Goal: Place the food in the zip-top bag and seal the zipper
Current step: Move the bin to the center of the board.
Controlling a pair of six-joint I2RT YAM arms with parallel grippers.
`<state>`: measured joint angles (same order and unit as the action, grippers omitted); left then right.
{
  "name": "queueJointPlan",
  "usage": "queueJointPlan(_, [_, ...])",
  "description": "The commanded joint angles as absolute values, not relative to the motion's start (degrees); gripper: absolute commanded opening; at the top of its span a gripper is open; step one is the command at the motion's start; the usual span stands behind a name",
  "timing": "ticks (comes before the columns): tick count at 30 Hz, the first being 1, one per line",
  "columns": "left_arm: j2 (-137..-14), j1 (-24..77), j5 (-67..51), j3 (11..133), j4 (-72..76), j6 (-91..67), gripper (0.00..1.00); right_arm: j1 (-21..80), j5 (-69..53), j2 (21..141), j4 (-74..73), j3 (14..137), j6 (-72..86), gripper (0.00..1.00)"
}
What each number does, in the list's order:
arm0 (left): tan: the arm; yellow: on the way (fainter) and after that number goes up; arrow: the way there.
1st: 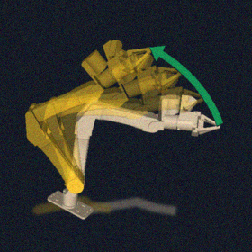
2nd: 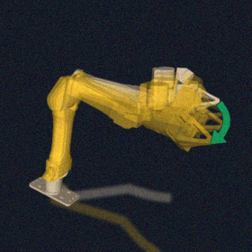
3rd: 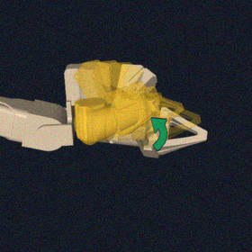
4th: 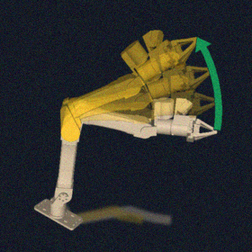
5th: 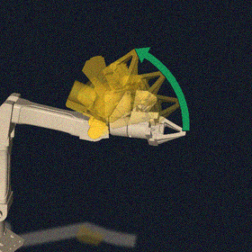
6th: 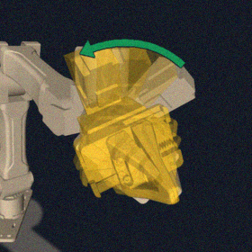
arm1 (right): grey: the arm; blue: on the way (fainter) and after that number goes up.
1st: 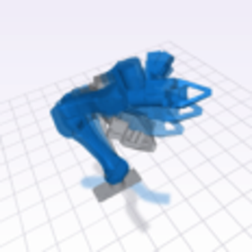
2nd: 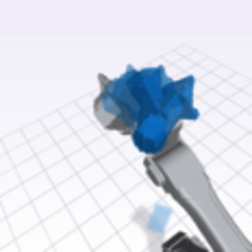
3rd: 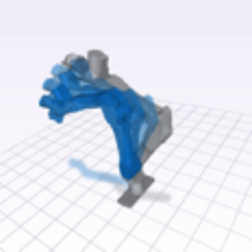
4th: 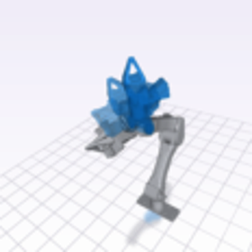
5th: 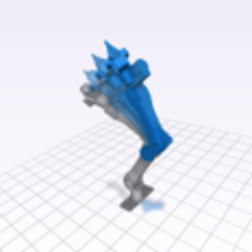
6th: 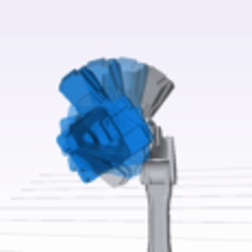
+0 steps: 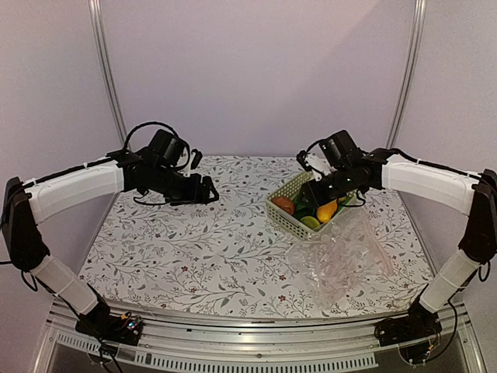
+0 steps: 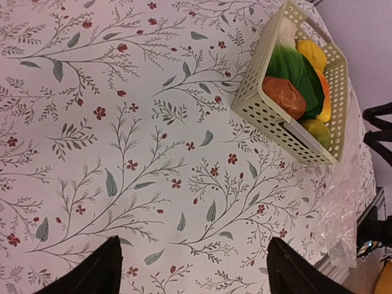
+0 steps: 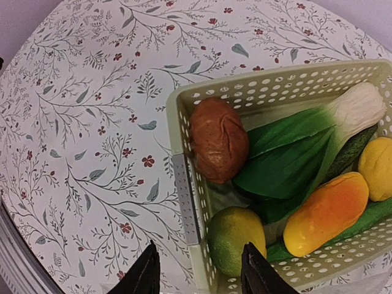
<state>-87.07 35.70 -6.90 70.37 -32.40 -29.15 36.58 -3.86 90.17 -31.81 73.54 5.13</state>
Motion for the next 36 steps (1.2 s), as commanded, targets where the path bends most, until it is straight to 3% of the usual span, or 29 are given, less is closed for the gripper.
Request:
queueJointPlan(1, [-86.7, 36.5, -6.9, 70.9, -35.2, -30.4, 0.81, 39.8, -3.9, 98.1, -37.4, 79.9, 2.0, 0.42])
queueJointPlan(9, [-86.4, 36.5, -6.8, 70.4, -36.0, -29.4, 0.81, 40.5, -3.8, 109.6, -42.4, 89.2, 0.6, 0.41])
queueJointPlan(18, [-85.1, 36.5, -5.0, 69.0, -37.0, -28.3, 0.81, 40.9, -4.2, 113.2, -44.6, 90.1, -1.4, 0.39])
queueJointPlan(26, [-84.7, 36.4, -4.6, 68.9, -37.5, -27.8, 0.81, 43.2, -4.9, 115.9, -43.6, 91.2, -4.5, 0.15])
queueJointPlan(36, [-80.4, 35.7, -1.0, 67.6, -39.3, -31.2, 0.81, 51.7, -7.7, 118.5, -36.5, 93.9, -12.4, 0.03])
